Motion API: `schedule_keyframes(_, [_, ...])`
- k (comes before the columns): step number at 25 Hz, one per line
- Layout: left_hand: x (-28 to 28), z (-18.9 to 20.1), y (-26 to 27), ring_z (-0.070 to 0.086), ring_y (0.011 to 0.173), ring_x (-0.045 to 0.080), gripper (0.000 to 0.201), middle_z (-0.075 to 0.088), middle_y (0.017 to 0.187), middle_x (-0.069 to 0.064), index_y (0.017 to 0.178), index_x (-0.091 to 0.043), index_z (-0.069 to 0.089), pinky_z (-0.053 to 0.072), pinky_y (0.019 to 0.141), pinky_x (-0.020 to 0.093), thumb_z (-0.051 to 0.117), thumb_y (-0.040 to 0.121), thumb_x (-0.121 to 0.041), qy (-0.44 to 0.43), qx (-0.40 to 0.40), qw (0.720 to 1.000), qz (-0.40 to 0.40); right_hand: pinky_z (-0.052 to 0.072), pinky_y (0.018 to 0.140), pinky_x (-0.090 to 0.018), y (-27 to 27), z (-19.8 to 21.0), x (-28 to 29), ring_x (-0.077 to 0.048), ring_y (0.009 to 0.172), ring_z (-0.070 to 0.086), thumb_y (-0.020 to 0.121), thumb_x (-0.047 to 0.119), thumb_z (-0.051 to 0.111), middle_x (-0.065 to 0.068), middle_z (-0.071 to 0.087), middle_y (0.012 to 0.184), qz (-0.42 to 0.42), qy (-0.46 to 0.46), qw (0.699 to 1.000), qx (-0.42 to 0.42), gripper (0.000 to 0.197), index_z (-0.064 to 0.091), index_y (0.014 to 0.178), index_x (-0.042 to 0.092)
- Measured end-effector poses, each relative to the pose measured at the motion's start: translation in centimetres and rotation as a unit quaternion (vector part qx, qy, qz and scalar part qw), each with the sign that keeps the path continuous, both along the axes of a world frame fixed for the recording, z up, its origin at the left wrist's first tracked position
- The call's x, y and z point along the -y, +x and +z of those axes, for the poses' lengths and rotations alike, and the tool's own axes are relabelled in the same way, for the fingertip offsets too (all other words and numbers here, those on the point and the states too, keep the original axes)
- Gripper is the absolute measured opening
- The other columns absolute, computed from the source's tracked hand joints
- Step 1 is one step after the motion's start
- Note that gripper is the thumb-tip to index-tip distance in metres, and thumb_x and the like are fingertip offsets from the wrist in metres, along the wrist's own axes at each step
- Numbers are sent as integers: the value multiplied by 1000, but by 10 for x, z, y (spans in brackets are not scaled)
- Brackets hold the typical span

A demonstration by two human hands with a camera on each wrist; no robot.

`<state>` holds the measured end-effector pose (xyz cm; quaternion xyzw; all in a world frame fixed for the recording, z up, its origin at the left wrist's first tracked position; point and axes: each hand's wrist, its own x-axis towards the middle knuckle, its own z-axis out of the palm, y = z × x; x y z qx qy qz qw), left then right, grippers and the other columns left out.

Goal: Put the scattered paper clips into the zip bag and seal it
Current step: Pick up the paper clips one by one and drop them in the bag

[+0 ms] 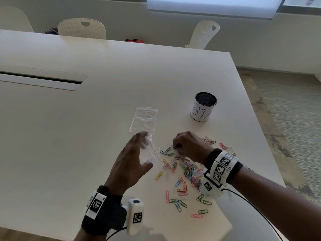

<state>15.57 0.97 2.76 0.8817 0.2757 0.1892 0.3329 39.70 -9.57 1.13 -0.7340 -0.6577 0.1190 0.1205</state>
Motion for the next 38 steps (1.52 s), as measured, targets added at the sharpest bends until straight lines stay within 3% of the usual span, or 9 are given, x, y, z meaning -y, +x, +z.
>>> schedule_keyframes(2, [2,-1,2,57,108,3,81,57,122,-16,141,-33,42,53,94,29,86,74,-17,-2,-1,1000,-1,60,73,-23,7,9,4,-18,77,73,88,7,78,-6,78,90,-77,12,991,-108,3,80,90,8])
schedule_keyframes(5, [5,-1,6,57,107,2,80,56,120,-17,140,-34,42,52,92,27,85,75,-18,2,3,1000,-5,62,78,-24,8,33,13,-21,83,78,85,5,82,-9,80,89,-170,17,935,-311,8,80,92,4])
schedule_keyframes(7, [6,-2,9,57,106,4,81,55,119,-17,141,-33,42,50,90,23,86,75,-19,7,0,1000,-8,64,80,-25,-1,54,18,-23,85,78,86,2,80,-15,81,92,-188,24,895,-403,10,78,96,0])
schedule_keyframes(10, [9,-4,13,56,104,5,82,54,117,-17,142,-32,41,45,86,16,88,75,-20,15,-7,1000,-10,64,83,-30,-20,81,22,-22,83,77,86,1,79,-18,80,92,-166,51,870,-462,11,78,96,-2])
schedule_keyframes(15, [10,-4,16,56,103,7,83,53,116,-15,144,-29,40,45,85,18,87,76,-19,26,-12,1000,-7,66,79,-38,-52,95,16,-24,82,80,85,7,83,-9,81,83,-195,97,877,-428,7,81,90,8])
schedule_keyframes(24, [12,-1,13,56,106,2,81,56,120,-16,144,-31,41,43,83,11,84,77,-17,8,-1,1000,-1,65,71,-29,-75,87,13,-11,73,77,84,5,81,1,79,79,-144,111,943,-280,7,80,87,10])
schedule_keyframes(29, [13,-2,11,56,105,5,80,56,119,-13,142,-28,42,50,86,21,85,75,-16,2,5,1000,-4,66,74,-29,-71,90,9,-10,77,78,84,0,79,0,79,82,-136,115,942,-286,11,80,90,9])
schedule_keyframes(34, [9,-1,6,58,105,7,79,59,116,-12,140,-28,44,54,90,29,88,75,-19,0,20,1000,3,66,83,-34,-60,95,10,-19,84,80,82,-3,83,-8,81,86,-138,131,911,-366,12,78,91,4])
schedule_keyframes(38, [0,3,-7,59,106,5,80,60,115,-11,138,-28,46,52,90,23,88,72,-11,-3,34,999,28,66,76,-33,-50,75,4,-19,77,78,86,3,81,-5,79,83,-152,150,934,-286,7,79,90,8])
